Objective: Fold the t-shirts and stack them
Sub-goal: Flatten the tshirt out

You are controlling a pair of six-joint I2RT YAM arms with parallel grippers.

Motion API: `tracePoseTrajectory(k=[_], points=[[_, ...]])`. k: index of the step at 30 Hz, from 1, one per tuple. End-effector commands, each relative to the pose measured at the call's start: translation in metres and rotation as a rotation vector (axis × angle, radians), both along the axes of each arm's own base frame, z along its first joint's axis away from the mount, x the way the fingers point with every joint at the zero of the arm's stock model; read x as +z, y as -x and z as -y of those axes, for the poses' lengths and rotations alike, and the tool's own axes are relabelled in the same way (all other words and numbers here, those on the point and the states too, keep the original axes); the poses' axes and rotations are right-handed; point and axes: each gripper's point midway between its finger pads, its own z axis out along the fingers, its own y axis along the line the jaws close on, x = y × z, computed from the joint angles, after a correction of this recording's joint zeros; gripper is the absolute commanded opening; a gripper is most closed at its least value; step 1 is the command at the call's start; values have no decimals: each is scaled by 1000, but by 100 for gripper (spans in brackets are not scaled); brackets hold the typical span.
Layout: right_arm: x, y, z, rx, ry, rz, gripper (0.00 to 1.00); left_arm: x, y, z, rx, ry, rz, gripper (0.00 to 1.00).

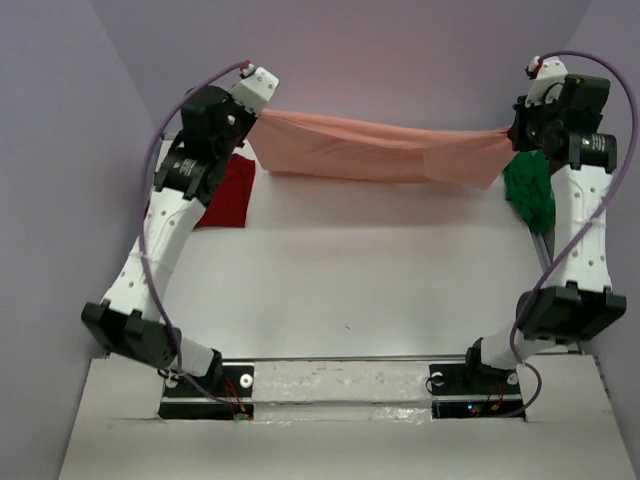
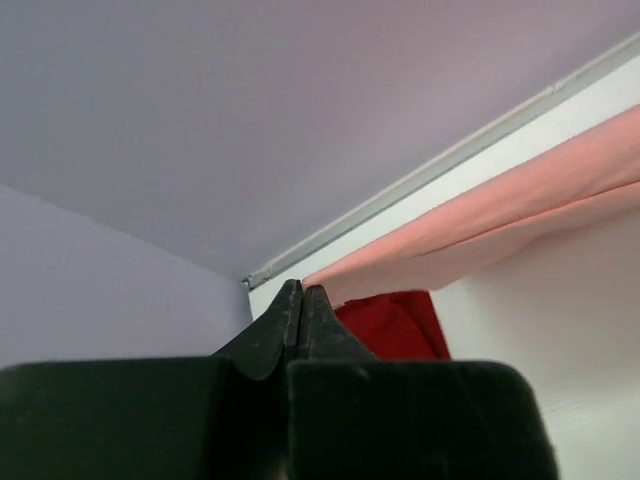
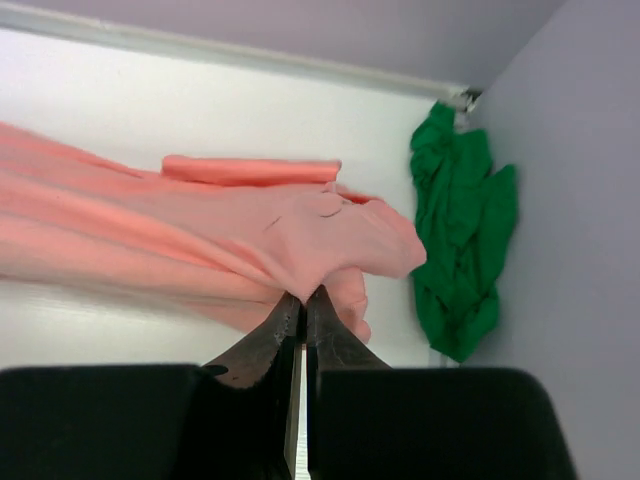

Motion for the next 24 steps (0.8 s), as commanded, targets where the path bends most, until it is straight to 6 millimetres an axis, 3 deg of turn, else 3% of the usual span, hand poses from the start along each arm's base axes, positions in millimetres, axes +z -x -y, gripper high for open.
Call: tracePoseTrajectory(k=[1, 2, 4, 5, 7, 10, 12, 15, 19, 22, 24], points=[[119, 56, -13, 34, 90, 397, 0, 99, 77, -25, -45, 91, 260, 0], [143, 87, -22, 44, 100, 470, 0, 109, 98, -41, -28, 105, 291, 0], [135, 109, -27, 40, 94, 479, 0, 116, 119, -49, -64, 121, 325, 0], [152, 138, -33, 38, 101, 550, 0, 120, 138, -63, -44, 135, 354, 0], [145, 156, -35, 20, 86, 569, 0, 121, 157, -65, -80, 144, 375, 0], [164, 191, -37, -15, 96, 656, 0, 128, 181, -78, -58, 164, 418, 0], [171, 197, -32, -48, 112, 671, 0, 136, 191, -82, -51, 163, 436, 0], [182, 195, -24, -85, 144, 690, 0, 141, 190, -79, -67, 170, 438, 0], [178, 168, -15, -103, 149, 667, 0, 134, 165, -77, -71, 180, 406, 0], [153, 129, -3, -115, 153, 603, 0, 118, 136, -75, -77, 182, 362, 0], [129, 94, 6, -120, 154, 554, 0, 97, 107, -73, -75, 180, 312, 0]])
